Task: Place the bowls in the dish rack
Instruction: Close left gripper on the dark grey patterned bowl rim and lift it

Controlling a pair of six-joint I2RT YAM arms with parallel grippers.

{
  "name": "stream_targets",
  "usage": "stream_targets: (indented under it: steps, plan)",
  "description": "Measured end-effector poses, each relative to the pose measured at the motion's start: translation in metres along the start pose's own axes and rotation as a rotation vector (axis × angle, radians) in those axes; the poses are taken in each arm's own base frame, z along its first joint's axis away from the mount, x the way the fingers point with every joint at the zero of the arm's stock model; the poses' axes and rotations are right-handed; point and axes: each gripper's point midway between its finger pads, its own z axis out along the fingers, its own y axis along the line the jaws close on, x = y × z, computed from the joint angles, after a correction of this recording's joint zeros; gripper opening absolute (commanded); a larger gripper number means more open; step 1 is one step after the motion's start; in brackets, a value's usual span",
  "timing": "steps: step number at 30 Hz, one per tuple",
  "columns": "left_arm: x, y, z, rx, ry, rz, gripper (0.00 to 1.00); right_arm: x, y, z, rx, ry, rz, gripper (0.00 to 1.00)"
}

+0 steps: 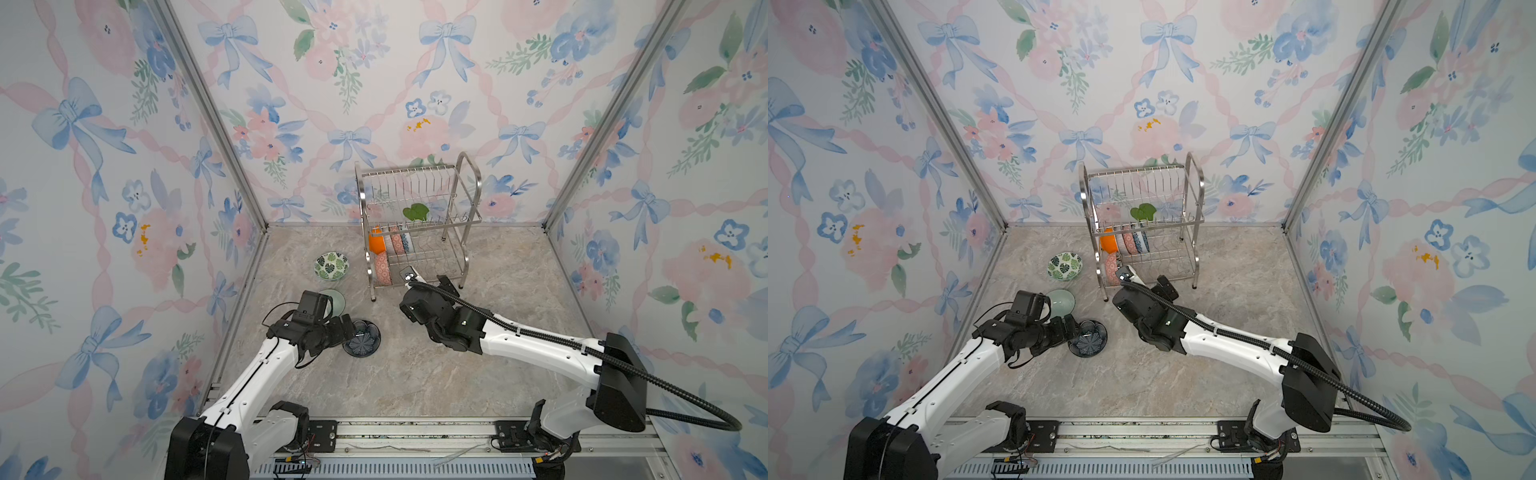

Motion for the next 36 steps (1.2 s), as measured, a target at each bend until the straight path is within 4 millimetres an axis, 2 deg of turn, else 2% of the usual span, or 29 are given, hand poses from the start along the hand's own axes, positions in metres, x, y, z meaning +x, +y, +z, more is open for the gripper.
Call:
stream_targets:
  steps: [2,5,9,14,17,22,26,31,34,36]
  plan:
    - [0.005,0.001,0.003,0.002,0.020,-0.013,0.88,0.000,0.001,0.000,-0.004,0.000,0.003,0.97]
    - [0.006,-0.002,0.006,0.027,0.023,-0.021,0.68,0.000,0.003,0.000,-0.019,-0.001,0.016,0.96]
    - [0.005,-0.005,0.010,0.045,0.026,-0.025,0.48,0.004,0.009,0.001,-0.042,0.003,0.026,0.97]
    - [0.007,-0.002,0.017,0.038,0.040,-0.025,0.45,0.012,0.013,0.005,-0.057,0.015,0.032,0.97]
    - [0.007,-0.002,0.020,0.033,0.046,-0.028,0.38,0.017,0.013,0.006,-0.068,0.021,0.042,0.97]
    - [0.005,-0.003,0.021,0.038,0.039,-0.022,0.34,0.018,0.004,0.004,-0.079,0.014,0.085,0.97]
    - [0.006,-0.001,0.025,0.030,0.045,-0.022,0.16,0.014,0.000,0.002,-0.085,-0.001,0.118,0.96]
    - [0.011,-0.001,0.031,0.015,0.064,0.000,0.11,0.018,0.000,0.004,-0.092,0.008,0.127,0.97]
    - [0.012,-0.001,0.032,0.004,0.060,0.012,0.00,0.021,0.000,0.005,-0.098,0.013,0.133,0.97]
    - [0.012,-0.002,0.032,0.000,0.056,0.029,0.00,0.023,-0.002,0.005,-0.101,0.015,0.144,0.96]
